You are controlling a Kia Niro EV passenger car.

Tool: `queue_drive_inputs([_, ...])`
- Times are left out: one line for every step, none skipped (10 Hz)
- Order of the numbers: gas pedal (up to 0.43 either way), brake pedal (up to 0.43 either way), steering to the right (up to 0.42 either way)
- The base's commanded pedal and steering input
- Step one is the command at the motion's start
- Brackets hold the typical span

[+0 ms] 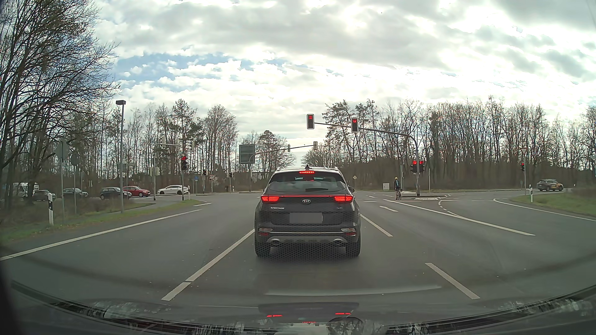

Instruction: Follow the waypoints while adhering to traffic rules and regulations

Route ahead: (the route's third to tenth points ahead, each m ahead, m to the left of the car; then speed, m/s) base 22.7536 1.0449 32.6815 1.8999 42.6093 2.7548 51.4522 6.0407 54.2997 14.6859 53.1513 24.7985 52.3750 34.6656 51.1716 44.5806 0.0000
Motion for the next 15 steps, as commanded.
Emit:
queue_drive_inputs([0.000, 0.293, -0.001])
queue_drive_inputs([0.000, 0.299, -0.001])
queue_drive_inputs([0.000, 0.299, -0.001])
queue_drive_inputs([0.000, 0.299, -0.001])
queue_drive_inputs([0.000, 0.299, -0.001])
queue_drive_inputs([0.000, 0.299, -0.001])
queue_drive_inputs([0.000, 0.299, -0.002])
queue_drive_inputs([0.000, 0.299, -0.001])
queue_drive_inputs([0.000, 0.299, -0.002])
queue_drive_inputs([0.000, 0.299, -0.001])
queue_drive_inputs([0.000, 0.299, -0.002])
queue_drive_inputs([0.000, 0.299, -0.002])
queue_drive_inputs([0.000, 0.299, -0.001])
queue_drive_inputs([0.000, 0.299, -0.001])
queue_drive_inputs([0.000, 0.299, -0.001])
